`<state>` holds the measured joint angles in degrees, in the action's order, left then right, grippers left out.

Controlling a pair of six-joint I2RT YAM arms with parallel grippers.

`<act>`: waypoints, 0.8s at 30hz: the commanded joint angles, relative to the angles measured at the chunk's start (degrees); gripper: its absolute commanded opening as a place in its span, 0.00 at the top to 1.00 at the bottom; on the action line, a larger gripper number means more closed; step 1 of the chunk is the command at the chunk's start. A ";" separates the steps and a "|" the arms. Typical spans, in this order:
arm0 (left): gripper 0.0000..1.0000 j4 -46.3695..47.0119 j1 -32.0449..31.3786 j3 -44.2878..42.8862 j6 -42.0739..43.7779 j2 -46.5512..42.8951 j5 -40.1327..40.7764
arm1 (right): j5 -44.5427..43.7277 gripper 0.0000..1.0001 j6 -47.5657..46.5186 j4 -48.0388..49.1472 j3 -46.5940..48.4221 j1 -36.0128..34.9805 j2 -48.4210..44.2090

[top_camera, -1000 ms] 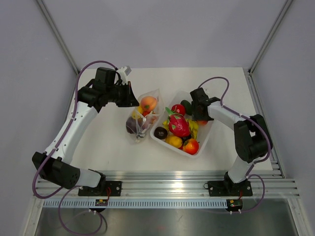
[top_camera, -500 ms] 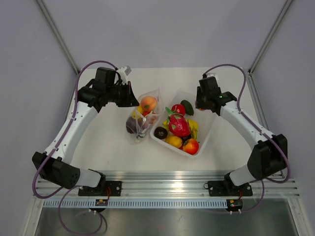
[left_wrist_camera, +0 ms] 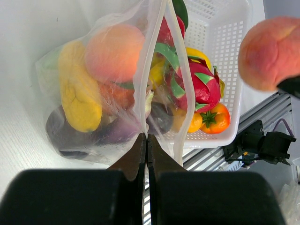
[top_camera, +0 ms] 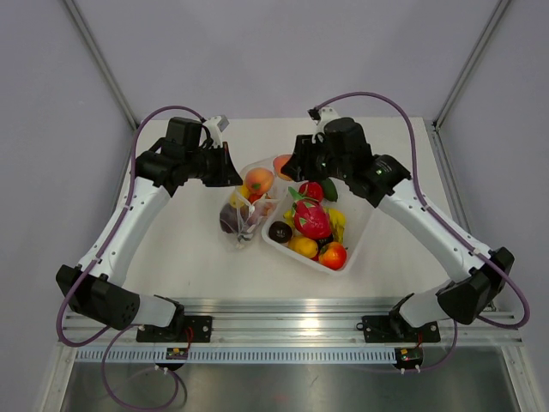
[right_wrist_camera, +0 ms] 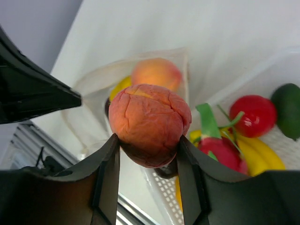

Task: Place the food in the zip-top bag and seal the zipper
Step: Place the fake fruit in the zipper food storage bag.

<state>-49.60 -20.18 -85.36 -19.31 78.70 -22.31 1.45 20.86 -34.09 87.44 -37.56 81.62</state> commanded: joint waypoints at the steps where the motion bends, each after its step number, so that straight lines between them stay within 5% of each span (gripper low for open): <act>1: 1.00 3.02 -0.21 -0.42 0.15 -1.70 -1.34 | 7.59 0.68 3.65 4.55 3.61 -1.64 3.97; 13: 1.00 4.08 -0.21 -0.42 -0.03 -2.49 -2.04 | 16.12 0.62 5.25 5.97 7.65 -6.03 15.40; 16: 1.00 3.82 -0.21 -0.42 0.15 -2.41 -2.04 | 18.67 0.45 3.41 2.56 10.46 -6.03 17.51; 17: 1.00 3.81 -0.21 -0.42 0.32 -2.32 -2.04 | 18.59 0.28 2.87 1.66 11.25 -5.95 17.78; 20: 1.00 3.81 -0.21 -0.07 0.33 -2.32 -2.04 | 15.18 0.10 1.55 0.86 11.00 -6.03 15.86; 24: 1.00 3.99 -0.21 0.20 0.41 -2.41 -1.95 | 7.11 0.08 -0.12 0.51 9.25 -5.86 12.07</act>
<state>-49.32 -20.18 -85.23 -19.31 78.67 -22.48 15.14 23.05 -33.17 95.92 -43.13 98.67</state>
